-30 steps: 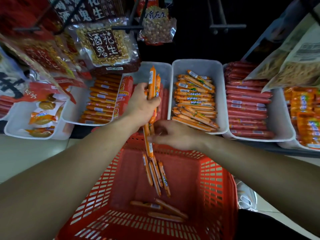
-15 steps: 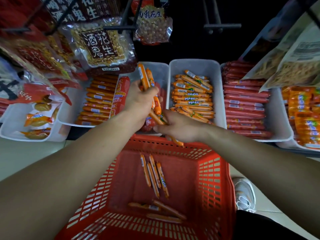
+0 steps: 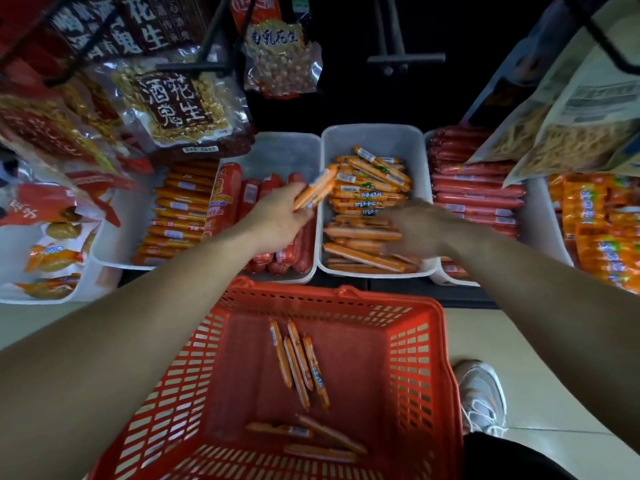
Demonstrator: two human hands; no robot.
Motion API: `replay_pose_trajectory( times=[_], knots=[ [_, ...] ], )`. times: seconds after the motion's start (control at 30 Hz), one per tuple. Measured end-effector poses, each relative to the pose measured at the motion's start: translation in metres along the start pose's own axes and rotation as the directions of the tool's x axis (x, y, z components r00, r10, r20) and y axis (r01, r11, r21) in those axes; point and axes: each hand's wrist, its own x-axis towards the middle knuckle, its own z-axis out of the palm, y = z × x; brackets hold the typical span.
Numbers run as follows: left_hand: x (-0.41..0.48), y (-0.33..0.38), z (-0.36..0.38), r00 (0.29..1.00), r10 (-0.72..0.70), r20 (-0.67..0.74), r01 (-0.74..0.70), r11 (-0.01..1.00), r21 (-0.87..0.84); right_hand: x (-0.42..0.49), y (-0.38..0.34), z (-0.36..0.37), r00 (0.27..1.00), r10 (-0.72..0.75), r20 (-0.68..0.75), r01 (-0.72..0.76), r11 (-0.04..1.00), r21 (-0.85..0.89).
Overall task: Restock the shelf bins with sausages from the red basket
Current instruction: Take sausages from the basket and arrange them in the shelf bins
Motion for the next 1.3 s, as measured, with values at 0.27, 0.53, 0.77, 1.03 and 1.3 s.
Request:
replay_pose_trajectory(
  times=[0.27,0.53,0.77,1.03,1.3],
  knots=[
    [0.048,0.038,0.061,0.964,0.19,0.184,-0.233,0.94,0.249,-0.033,0.068,0.018,0.884,0.32,-0.342,-0.185,0.91,0.372],
    [0.037,0.017,0.089,0.95,0.21,0.231,-0.296,0.844,0.448,-0.025,0.063,0.038,0.891,0.183,-0.416,-0.096,0.971,0.221],
    [0.048,0.004,0.098,0.904,0.412,0.115,-0.412,0.767,0.492,-0.008,0.053,0.044,0.96,-0.036,-0.278,0.015,0.997,-0.078],
    [0.062,0.006,0.086,0.923,0.322,0.212,-0.381,0.673,0.634,0.018,0.039,0.045,0.977,-0.061,-0.204,0.036,0.991,-0.127],
    [0.056,-0.002,0.099,0.888,0.291,0.356,-0.458,0.479,0.749,0.016,0.051,0.051,0.939,-0.043,-0.341,0.027,0.998,-0.052]
  ],
)
